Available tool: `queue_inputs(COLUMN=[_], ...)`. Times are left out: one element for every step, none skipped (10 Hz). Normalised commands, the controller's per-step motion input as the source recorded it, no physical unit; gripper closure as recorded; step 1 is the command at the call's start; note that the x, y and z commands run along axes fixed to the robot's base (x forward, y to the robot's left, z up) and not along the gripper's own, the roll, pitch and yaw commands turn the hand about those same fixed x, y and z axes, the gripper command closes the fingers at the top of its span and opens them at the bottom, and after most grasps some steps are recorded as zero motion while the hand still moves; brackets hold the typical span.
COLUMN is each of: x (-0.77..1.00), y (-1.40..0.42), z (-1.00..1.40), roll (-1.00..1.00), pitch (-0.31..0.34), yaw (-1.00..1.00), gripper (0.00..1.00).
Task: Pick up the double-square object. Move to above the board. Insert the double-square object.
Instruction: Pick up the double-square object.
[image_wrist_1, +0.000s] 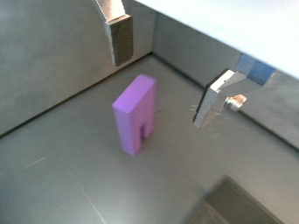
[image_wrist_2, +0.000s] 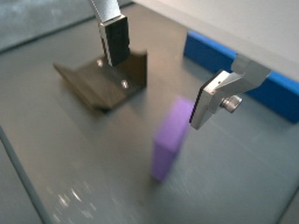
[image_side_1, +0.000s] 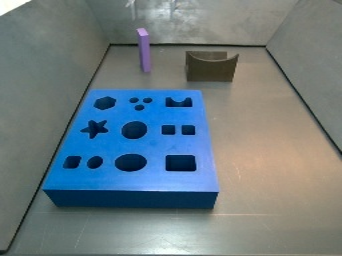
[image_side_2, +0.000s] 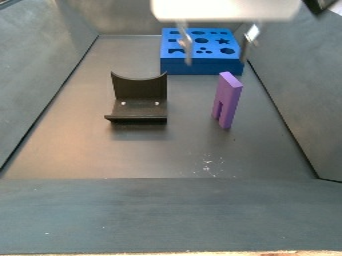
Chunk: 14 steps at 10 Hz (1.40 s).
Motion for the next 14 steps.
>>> queue_inputs(x=[-0.45, -0.14, 0.0, 0.06, 0.04, 0.0, -0.02, 0.0, 0.0, 0.0, 0.0, 0.0, 0.0, 0.0], y=[-0.03, 0.0, 0.0, 0.0, 0.0, 0.0, 0.0, 0.0, 0.0, 0.0, 0.0, 0.0, 0.0, 0.0], z=[-0.73, -0.61, -0.36, -0.26, -0.29, -0.19, -0.03, 0.0, 0.0, 0.0, 0.0, 0.0, 0.0, 0.0], roll=[0.0, -0.07, -0.04, -0.02, -0.06, -0.02, -0.09, 0.0, 0.0, 0.0, 0.0, 0.0, 0.0, 0.0], pitch=[-0.42, -0.231, 0.0, 0.0, 0.0, 0.0, -0.117, 0.0, 0.0, 0.0, 0.0, 0.0, 0.0, 0.0], yaw=[0.34, 0.25, 0.1, 0.02, 0.0, 0.0, 0.0, 0.0, 0.0, 0.0, 0.0, 0.0, 0.0, 0.0], gripper=[0.0, 0.0, 0.0, 0.0, 0.0, 0.0, 0.0, 1.0, 1.0, 1.0, 1.0, 1.0, 1.0, 1.0])
